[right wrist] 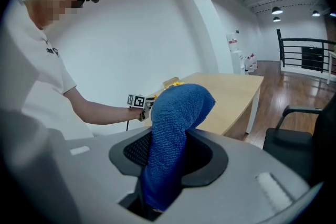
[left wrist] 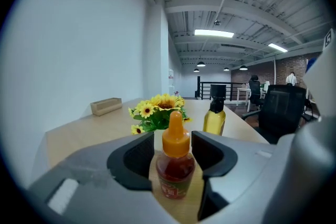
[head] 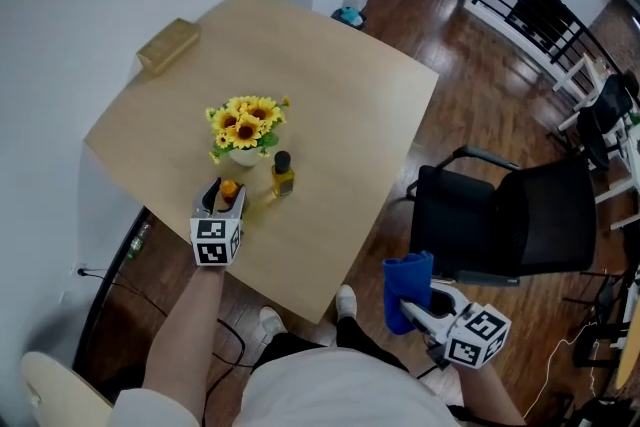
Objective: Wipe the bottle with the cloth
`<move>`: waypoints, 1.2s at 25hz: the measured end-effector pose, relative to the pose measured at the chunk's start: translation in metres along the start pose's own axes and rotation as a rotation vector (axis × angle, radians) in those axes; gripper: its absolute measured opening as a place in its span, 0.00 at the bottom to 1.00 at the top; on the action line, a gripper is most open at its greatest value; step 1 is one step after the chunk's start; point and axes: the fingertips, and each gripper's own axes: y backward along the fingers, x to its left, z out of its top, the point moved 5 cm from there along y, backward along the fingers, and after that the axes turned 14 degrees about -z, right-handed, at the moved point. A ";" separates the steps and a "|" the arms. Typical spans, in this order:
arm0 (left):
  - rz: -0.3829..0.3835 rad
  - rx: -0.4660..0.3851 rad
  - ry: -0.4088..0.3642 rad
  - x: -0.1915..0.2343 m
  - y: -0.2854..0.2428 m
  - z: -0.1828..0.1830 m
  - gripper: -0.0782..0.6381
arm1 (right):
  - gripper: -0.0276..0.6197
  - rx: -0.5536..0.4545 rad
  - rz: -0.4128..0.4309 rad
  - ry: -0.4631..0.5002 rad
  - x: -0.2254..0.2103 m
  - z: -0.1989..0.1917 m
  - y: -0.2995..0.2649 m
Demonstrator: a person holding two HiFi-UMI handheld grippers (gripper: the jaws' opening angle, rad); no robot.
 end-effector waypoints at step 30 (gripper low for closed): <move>-0.070 -0.126 0.233 -0.371 0.294 -0.039 0.37 | 0.28 -0.089 0.437 0.357 0.030 -0.059 0.081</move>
